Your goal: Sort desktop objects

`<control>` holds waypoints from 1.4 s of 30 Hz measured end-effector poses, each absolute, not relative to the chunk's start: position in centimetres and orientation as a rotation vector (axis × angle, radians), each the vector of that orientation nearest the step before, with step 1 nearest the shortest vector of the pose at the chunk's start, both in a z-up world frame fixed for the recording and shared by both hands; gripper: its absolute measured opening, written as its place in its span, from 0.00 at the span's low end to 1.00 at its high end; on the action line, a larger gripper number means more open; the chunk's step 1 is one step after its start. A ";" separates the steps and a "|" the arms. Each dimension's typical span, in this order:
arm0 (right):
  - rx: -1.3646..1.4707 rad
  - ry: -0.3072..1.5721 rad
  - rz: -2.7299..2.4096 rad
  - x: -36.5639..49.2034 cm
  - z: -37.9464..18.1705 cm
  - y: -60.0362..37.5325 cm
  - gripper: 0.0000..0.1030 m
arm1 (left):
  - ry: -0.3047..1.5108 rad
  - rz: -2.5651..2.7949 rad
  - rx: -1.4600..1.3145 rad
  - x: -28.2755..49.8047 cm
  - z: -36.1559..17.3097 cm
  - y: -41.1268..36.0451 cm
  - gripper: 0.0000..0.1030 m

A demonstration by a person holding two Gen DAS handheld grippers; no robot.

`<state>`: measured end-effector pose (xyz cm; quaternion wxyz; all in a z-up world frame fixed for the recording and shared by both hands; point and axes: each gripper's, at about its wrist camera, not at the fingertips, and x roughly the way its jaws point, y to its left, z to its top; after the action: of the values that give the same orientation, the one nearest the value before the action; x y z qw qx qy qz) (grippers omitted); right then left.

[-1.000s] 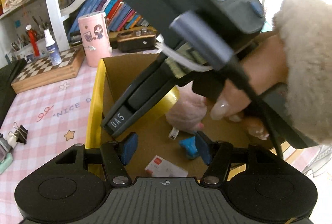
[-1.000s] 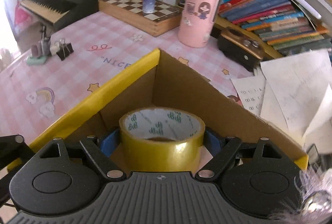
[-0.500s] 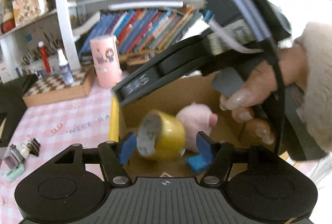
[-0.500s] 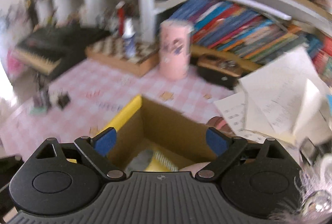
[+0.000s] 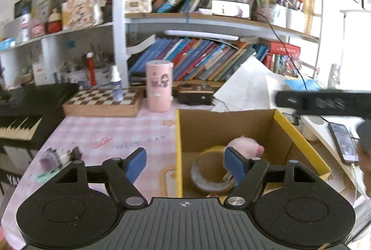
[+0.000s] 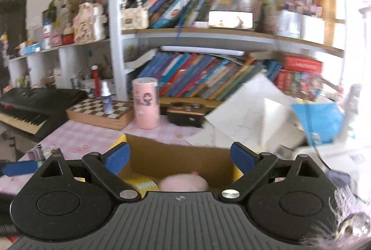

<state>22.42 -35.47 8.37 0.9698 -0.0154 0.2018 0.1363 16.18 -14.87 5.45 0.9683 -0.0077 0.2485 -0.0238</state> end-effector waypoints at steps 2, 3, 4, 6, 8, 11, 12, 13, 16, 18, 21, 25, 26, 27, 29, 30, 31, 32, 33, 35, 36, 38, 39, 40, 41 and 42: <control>-0.014 0.400 0.236 20.6 7.8 -36.0 0.94 | 0.492 -0.035 -0.035 15.3 5.5 -14.2 0.74; -0.006 0.395 0.220 19.9 7.6 -36.0 0.94 | 0.485 -0.028 -0.045 14.9 5.5 -13.9 0.74; 0.005 0.390 0.200 19.0 7.3 -36.1 0.95 | 0.476 -0.021 -0.055 14.5 5.5 -13.5 0.74; 0.026 0.377 0.163 17.4 6.7 -36.2 0.95 | 0.467 -0.013 -0.066 13.9 5.4 -13.0 0.74; 0.039 0.371 0.122 15.6 5.9 -36.1 0.95 | 0.471 -0.012 -0.069 13.2 5.0 -12.6 0.74; 0.046 0.420 0.083 14.2 4.7 -35.7 0.95 | 0.494 -0.017 -0.069 12.4 4.2 -11.9 0.74; 0.048 0.438 0.078 13.9 4.4 -35.5 0.95 | 0.503 -0.019 -0.071 12.2 4.0 -11.6 0.74; 0.047 0.455 0.068 13.6 4.1 -35.3 0.95 | 0.514 -0.023 -0.074 12.1 3.8 -11.4 0.74; 0.054 0.488 0.052 12.5 3.6 -34.6 0.95 | 0.532 -0.036 -0.078 11.5 3.4 -10.5 0.74; 0.065 0.506 0.043 11.8 3.4 -34.0 0.95 | 0.545 -0.042 -0.076 11.2 3.2 -9.9 0.74; 0.072 0.534 0.031 10.9 3.1 -33.1 0.95 | 0.561 -0.054 -0.073 10.4 2.9 -9.1 0.74; 0.086 0.570 0.022 9.5 2.8 -31.4 0.95 | 0.594 -0.061 -0.063 9.1 2.5 -7.6 0.75; 0.089 0.582 0.022 9.2 2.7 -30.9 0.95 | 0.604 -0.059 -0.061 8.8 2.4 -7.2 0.75; 0.091 0.594 0.025 8.8 2.5 -30.4 0.95 | 0.613 -0.056 -0.061 8.5 2.4 -6.8 0.75; 0.096 0.614 0.032 8.1 2.3 -29.5 0.95 | 0.631 -0.052 -0.057 8.0 2.2 -5.9 0.75; 0.100 0.626 0.036 7.7 2.1 -29.0 0.95 | 0.641 -0.048 -0.054 7.6 2.1 -5.5 0.75; 0.103 0.637 0.037 7.3 2.0 -28.5 0.95 | 0.650 -0.046 -0.052 7.3 1.9 -5.1 0.75; 0.104 0.644 0.037 7.0 1.9 -28.2 0.95 | 0.658 -0.045 -0.052 7.1 1.8 -4.7 0.75; 0.106 0.650 0.037 6.6 1.8 -27.9 0.95 | 0.666 -0.044 -0.052 6.8 1.7 -4.3 0.75; 0.112 0.657 0.031 5.9 1.8 -27.2 0.95 | 0.677 -0.041 -0.049 6.1 1.6 -3.6 0.75; 0.114 0.661 0.028 5.6 1.7 -26.9 0.95 | 0.676 -0.039 -0.048 5.8 1.6 -3.2 0.75; 0.121 0.669 0.024 5.0 1.6 -26.3 0.95 | 0.669 -0.040 -0.047 5.1 1.7 -2.5 0.75; 0.123 0.672 0.023 4.7 1.5 -26.0 0.95 | 0.669 -0.040 -0.046 4.8 1.7 -2.2 0.75; 0.125 0.677 0.023 4.4 1.5 -25.6 0.95 | 0.671 -0.041 -0.045 4.5 1.7 -1.9 0.75; 0.126 0.681 0.023 4.1 1.4 -25.3 0.95 | 0.675 -0.041 -0.044 4.2 1.6 -1.6 0.75; 0.127 0.683 0.024 3.9 1.3 -25.0 0.95 | 0.680 -0.040 -0.043 4.0 1.5 -1.4 0.75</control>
<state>3.90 -25.03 1.32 0.9401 0.0620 0.3349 0.0120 4.04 -1.39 1.48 0.9423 -0.0211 0.3335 -0.0197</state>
